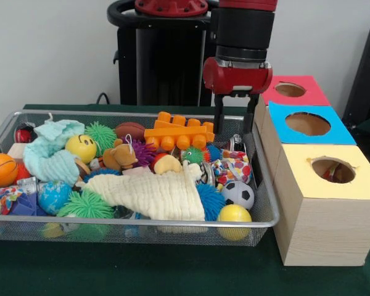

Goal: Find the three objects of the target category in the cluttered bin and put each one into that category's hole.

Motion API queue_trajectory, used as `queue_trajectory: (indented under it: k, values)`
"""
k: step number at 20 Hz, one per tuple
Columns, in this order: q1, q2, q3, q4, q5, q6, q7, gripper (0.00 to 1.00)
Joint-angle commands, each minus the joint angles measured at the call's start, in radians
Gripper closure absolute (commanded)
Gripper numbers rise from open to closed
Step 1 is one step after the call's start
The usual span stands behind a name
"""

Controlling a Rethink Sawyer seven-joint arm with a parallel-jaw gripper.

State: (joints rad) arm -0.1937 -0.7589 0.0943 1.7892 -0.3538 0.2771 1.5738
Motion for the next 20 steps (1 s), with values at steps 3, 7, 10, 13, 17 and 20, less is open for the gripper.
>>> queue_trajectory:
  k: [3, 7, 10, 13, 17, 20]
  values:
    - [-0.054, 0.085, 0.101, 0.026, -0.049, -0.053, 0.052, 0.00]
    - [-0.108, 0.132, 0.192, 0.044, -0.062, -0.072, 0.013, 0.00]
    - [-0.108, 0.152, 0.199, 0.034, -0.075, -0.050, -0.001, 0.00]
    - [-0.097, 0.151, 0.177, 0.027, -0.085, -0.033, 0.006, 0.00]
    - [-0.094, 0.143, 0.167, 0.031, -0.098, -0.056, 0.018, 0.00]
    - [-0.063, 0.137, 0.126, 0.015, -0.120, -0.070, 0.039, 0.00]
